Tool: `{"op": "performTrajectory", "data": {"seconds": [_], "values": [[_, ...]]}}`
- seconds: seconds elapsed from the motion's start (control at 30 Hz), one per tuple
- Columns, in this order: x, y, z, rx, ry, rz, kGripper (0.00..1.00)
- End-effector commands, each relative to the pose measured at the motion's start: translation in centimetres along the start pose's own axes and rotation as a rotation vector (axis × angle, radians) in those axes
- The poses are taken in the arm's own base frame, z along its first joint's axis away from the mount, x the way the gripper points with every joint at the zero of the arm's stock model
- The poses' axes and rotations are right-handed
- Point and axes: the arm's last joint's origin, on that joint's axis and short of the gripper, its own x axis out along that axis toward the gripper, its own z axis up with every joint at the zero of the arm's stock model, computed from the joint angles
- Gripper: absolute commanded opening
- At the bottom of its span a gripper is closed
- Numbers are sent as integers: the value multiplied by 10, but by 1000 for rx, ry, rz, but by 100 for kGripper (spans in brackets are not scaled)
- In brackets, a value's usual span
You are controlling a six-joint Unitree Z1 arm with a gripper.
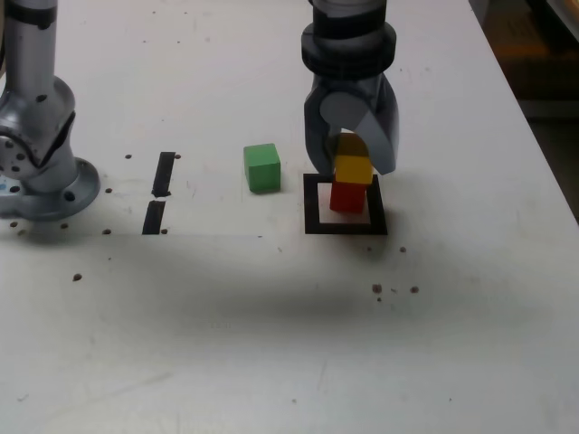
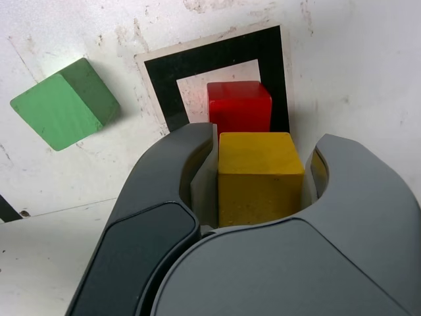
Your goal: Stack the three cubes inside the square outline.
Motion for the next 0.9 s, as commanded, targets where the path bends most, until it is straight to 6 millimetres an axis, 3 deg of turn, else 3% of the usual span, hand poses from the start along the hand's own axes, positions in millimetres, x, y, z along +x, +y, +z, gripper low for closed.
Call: {"op": "performTrajectory", "data": {"seconds": [0.0, 0.4, 0.53, 0.73, 0.87], "values": [[2, 2, 1, -4, 3, -1, 8], [14, 7, -2, -22, 29, -17, 26], [16, 8, -3, -28, 31, -26, 41], [16, 8, -1, -2, 11, -44, 72], [16, 7, -1, 16, -2, -52, 85]]}}
